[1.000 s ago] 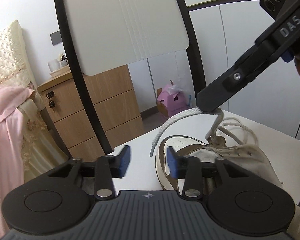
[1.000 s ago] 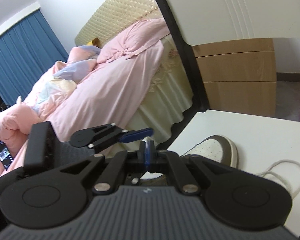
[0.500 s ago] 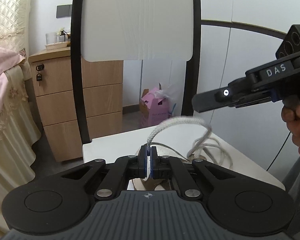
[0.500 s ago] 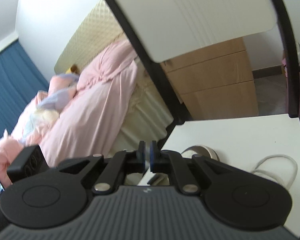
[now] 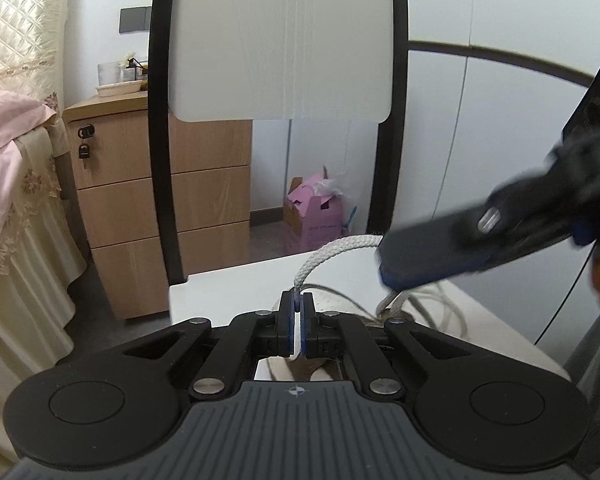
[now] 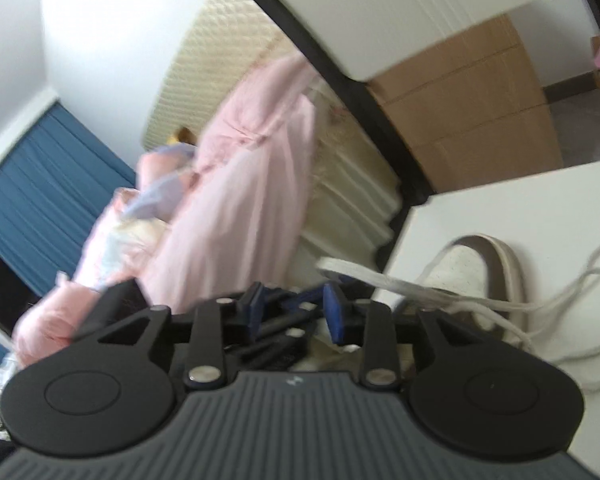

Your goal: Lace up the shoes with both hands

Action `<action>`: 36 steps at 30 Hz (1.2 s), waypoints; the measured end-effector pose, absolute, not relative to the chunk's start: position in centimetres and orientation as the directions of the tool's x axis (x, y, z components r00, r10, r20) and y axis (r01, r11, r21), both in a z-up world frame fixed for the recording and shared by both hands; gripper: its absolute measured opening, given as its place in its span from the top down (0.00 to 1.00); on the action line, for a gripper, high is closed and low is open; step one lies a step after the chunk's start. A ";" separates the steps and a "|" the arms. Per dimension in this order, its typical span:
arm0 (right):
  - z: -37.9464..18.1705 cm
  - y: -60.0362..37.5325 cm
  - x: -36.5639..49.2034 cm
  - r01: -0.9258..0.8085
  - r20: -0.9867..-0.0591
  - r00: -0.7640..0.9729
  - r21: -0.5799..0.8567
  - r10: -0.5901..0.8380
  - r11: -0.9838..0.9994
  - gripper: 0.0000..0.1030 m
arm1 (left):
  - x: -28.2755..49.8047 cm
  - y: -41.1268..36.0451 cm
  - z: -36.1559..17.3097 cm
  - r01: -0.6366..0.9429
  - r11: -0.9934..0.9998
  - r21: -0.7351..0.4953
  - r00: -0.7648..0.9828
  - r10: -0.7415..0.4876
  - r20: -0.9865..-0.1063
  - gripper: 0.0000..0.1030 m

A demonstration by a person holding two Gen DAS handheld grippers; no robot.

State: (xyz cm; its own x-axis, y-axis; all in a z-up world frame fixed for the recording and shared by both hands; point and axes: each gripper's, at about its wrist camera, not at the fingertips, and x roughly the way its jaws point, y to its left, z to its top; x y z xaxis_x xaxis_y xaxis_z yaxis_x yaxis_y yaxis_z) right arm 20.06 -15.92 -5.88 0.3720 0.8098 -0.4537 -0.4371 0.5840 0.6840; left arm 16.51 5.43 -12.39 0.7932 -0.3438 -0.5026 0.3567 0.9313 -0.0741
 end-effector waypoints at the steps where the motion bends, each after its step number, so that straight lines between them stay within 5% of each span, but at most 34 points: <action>1: -6.1 -15.9 20.2 -0.432 -0.461 0.377 0.679 0.803 0.593 0.65 | 16.5 5.4 -12.4 0.361 0.929 -0.079 0.791 -0.349 -0.503 0.97; 8: -7.2 -16.5 20.9 -0.372 -0.445 0.428 0.706 0.787 0.602 0.57 | 16.1 5.2 -12.3 0.399 0.912 -0.096 0.773 -0.391 -0.500 0.97; 27: -8.5 -16.2 21.8 -0.323 -0.379 0.462 0.770 0.802 0.550 0.58 | 15.6 4.4 -12.2 0.455 0.886 -0.084 0.748 -0.432 -0.504 0.97; 36: -8.4 -15.1 22.1 -0.348 -0.380 0.441 0.762 0.813 0.545 0.77 | 15.5 4.5 -12.2 0.466 0.881 -0.083 0.745 -0.441 -0.501 0.97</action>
